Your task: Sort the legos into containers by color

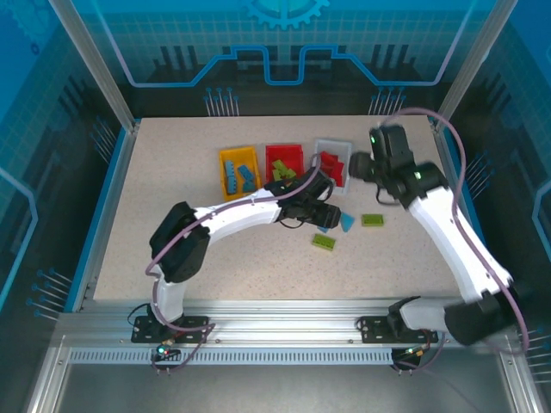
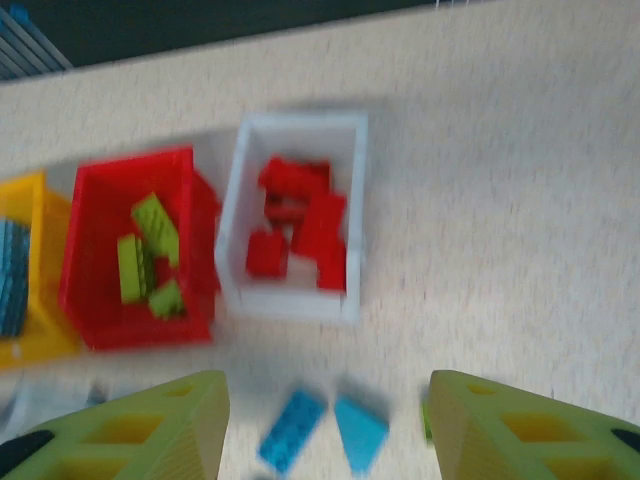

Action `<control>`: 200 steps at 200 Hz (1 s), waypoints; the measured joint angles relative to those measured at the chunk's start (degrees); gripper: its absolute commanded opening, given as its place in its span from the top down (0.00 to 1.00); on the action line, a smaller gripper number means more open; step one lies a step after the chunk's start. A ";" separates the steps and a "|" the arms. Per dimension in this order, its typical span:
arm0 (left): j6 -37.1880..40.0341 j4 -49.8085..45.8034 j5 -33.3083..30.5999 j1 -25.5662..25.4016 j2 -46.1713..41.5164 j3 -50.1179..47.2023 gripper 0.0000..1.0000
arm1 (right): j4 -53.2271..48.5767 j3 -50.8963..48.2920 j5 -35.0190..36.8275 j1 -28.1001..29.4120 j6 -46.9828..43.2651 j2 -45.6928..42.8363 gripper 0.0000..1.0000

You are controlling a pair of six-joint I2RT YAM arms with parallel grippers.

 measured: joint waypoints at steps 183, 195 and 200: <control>14.62 -4.48 -10.03 -1.55 18.64 13.51 0.69 | -5.03 -27.61 -14.27 0.24 12.85 -29.83 0.45; 14.53 -3.61 -11.69 -1.64 16.96 11.15 0.71 | -4.35 -27.63 -14.95 0.59 12.59 -29.46 0.45; 14.45 -3.65 -12.46 -1.66 15.85 9.97 0.71 | -3.96 -27.65 -15.34 0.76 12.31 -29.27 0.46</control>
